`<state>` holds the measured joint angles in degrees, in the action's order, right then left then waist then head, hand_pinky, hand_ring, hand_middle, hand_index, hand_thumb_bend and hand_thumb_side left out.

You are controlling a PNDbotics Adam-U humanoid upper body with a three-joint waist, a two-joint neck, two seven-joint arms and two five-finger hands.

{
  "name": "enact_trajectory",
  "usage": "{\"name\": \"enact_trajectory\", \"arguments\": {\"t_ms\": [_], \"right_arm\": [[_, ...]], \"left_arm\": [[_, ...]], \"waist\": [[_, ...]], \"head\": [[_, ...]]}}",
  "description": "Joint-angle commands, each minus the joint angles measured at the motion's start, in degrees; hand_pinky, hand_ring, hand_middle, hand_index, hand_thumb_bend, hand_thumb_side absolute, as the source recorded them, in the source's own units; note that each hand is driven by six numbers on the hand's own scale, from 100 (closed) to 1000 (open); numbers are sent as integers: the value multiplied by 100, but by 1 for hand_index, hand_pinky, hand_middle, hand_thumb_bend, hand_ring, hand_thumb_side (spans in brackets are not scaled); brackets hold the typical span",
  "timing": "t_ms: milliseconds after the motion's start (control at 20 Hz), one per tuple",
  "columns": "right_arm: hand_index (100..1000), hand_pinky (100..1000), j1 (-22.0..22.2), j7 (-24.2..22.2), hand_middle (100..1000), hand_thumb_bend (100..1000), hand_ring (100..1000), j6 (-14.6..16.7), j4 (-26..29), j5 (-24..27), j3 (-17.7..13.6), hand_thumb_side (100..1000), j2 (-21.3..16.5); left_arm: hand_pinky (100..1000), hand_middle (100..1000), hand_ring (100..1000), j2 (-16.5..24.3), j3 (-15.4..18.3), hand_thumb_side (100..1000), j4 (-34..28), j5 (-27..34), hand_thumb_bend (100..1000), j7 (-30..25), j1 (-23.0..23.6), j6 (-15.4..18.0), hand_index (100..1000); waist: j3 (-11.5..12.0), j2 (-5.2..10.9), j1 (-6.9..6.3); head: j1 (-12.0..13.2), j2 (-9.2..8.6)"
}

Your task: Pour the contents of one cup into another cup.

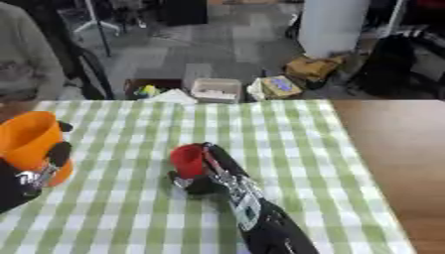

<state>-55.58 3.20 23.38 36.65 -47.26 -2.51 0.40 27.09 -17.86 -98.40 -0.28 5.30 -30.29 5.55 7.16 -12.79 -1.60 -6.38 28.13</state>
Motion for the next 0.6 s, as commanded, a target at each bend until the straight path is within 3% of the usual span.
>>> {"name": "enact_trajectory", "arguments": {"t_ms": [50, 200, 600], "right_arm": [[610, 820, -89, 95, 170, 100, 529, -29, 5, -18, -26, 116, -2], [553, 801, -68, 175, 115, 100, 490, -41, 7, 30, -27, 100, -1], [540, 788, -93, 249, 103, 100, 476, -24, 188, 243, 20, 100, -83]], "left_arm": [[465, 420, 415, 79, 23, 517, -105, 21, 100, 1, -109, -5, 690], [465, 420, 415, 82, 25, 516, -105, 18, 100, 7, -107, -5, 689], [465, 419, 415, 153, 17, 513, -187, 41, 100, -7, -42, -2, 689]], "waist": [[10, 82, -9], [2, 84, -15], [-35, 108, -26]], "head": [[-4, -58], [2, -63], [3, -72]]}}
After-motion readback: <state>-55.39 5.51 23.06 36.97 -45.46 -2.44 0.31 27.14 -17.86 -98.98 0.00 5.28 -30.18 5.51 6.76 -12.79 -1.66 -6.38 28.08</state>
